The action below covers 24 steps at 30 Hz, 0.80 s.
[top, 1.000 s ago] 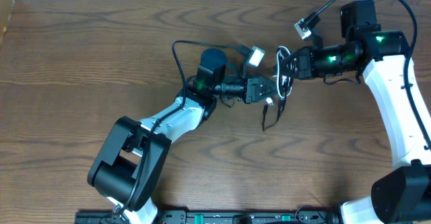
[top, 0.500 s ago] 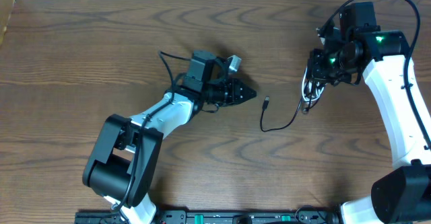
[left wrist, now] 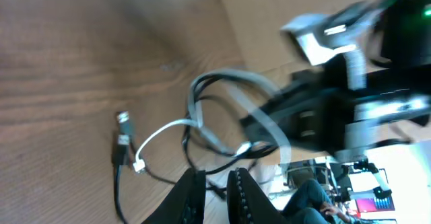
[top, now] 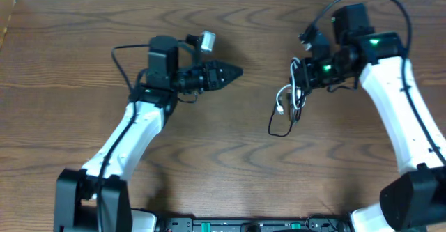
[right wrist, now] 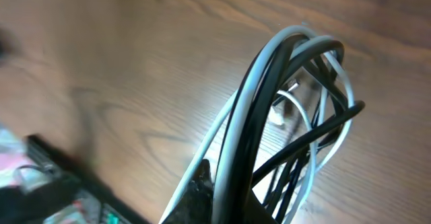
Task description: Untangle cables
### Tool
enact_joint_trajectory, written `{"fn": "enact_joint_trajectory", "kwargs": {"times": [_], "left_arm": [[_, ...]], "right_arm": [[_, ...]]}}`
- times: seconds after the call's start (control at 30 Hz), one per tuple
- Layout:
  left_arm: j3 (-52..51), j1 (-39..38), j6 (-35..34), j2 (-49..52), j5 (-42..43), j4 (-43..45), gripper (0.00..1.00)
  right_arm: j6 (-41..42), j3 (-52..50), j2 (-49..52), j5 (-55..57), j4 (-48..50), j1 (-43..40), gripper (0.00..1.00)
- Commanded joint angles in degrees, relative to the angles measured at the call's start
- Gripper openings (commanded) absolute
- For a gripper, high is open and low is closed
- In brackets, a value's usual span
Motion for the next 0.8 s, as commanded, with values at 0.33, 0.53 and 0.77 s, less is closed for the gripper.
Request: {"fn": "enact_joint_trajectory", "kwargs": {"times": [0.33,0.53,0.77], "left_arm": [[0.31,6.36,5.49,-1.07,-1.16,-9.62,0.17],[0.31,4.24,7.93,-1.07,-3.8,-10.99,0.24],[0.31,-4.94,11.04,-0.72,-27.1,-20.7,0.42]], "right_arm": [[14.58,-0.39,4.79,26.71,1.4,14.49,0.74],[15.8,-0.39,4.79,24.0,0.35,10.25,0.72],[15.23,-0.39,4.79,21.92,0.04,4.17,0.71]]}}
